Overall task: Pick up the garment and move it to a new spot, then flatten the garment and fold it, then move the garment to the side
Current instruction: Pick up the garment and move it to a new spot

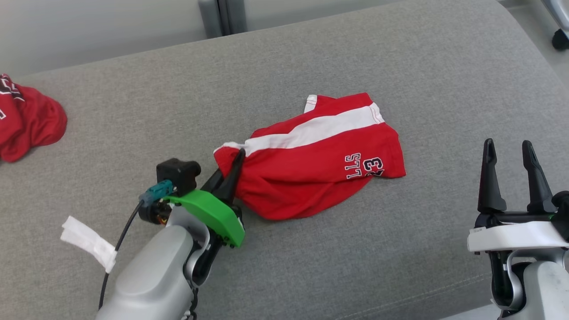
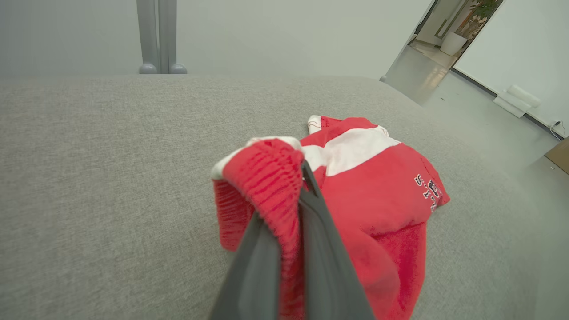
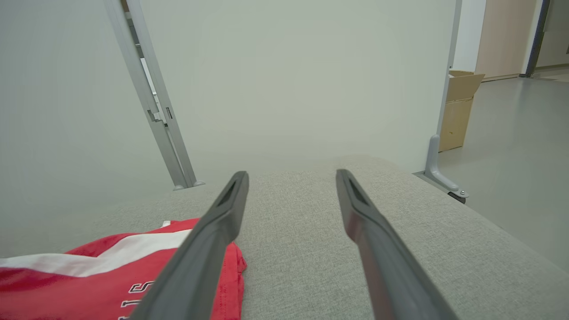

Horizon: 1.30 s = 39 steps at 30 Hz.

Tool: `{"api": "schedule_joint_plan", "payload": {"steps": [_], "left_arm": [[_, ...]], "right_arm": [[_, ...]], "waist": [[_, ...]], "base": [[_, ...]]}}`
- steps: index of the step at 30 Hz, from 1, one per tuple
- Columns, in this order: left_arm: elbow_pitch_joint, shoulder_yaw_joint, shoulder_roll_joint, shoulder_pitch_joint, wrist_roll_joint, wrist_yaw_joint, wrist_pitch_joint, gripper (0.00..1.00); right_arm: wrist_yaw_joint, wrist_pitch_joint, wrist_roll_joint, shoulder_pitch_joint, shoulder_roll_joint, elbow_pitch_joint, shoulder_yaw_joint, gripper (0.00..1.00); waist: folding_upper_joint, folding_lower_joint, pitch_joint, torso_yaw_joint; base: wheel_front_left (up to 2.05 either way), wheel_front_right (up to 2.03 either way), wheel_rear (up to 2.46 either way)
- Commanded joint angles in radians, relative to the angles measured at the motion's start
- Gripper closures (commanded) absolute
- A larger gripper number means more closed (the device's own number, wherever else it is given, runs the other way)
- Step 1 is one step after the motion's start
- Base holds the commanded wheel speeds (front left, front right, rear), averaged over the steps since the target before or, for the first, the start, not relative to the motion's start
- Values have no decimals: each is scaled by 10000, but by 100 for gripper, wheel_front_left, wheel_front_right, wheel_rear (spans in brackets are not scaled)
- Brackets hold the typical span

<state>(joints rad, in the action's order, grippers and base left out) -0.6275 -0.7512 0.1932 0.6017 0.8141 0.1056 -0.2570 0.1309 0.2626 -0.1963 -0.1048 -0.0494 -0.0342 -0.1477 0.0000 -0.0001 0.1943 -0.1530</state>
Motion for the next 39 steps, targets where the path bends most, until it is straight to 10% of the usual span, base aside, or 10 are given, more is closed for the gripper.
{"api": "schedule_joint_plan", "payload": {"steps": [1,6,13,15,17,39], "left_arm": [[-105,162,-63,-347,40,2,-69,100],[-82,864,-167,-1048,-241,1,-86,98],[-76,1701,-588,-1766,-631,99,-73,69],[-48,1924,-689,-1939,-719,140,-75,53],[27,2148,-739,-2092,-933,156,-74,0],[2611,4510,-789,-4275,-4050,-388,-76,0]], "right_arm": [[-3,35,96,144,-18,62,-30,0],[-3,35,249,187,-20,62,-17,0],[-3,35,222,169,-23,-69,349,0],[-3,35,237,187,-23,-105,396,0],[-3,35,262,225,-23,-152,437,0],[-3,35,549,576,-23,-461,563,0]], "waist": [[0,1,-68,173],[0,1,-98,429],[0,1,-99,623],[0,1,-129,650],[0,1,-186,669],[0,1,-1437,1129]], "base": [[0,0,0],[0,0,0],[0,0,0],[0,0,0],[0,0,0],[0,0,0]]}}
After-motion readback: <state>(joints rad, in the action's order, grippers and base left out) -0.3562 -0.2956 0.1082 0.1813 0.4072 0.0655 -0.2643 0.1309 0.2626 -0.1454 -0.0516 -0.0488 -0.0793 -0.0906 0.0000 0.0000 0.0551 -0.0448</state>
